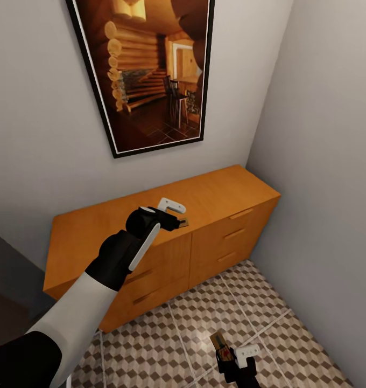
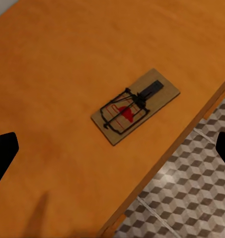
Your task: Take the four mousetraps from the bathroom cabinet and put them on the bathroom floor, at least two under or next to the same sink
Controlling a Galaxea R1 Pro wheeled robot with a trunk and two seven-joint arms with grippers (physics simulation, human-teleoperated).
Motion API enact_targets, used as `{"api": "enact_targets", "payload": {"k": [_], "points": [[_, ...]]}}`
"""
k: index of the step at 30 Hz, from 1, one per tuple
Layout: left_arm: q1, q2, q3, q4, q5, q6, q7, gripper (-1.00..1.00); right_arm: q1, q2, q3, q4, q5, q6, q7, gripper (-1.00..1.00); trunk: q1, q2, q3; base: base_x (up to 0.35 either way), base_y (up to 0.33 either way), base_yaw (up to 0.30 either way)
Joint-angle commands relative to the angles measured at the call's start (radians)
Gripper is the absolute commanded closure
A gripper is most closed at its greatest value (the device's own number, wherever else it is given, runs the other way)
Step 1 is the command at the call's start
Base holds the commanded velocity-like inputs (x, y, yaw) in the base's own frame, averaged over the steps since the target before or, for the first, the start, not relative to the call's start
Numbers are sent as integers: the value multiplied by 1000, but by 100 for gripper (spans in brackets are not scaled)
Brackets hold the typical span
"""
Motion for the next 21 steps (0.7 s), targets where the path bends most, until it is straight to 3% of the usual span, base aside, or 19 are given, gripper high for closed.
{"api": "enact_targets", "payload": {"k": [1, 21], "points": [[-1, 0, -3, 0, 10, 4, 10, -100, -1, 0, 1, 1, 4, -3, -2, 100, 1, -2, -2, 0, 0, 0], [-1, 2, -7, 15, 10, 2, 10, -100, -1, -4, 1, 1, 4, -3, -6, 100, 1, -2, -2, 0, 0, 0]]}}
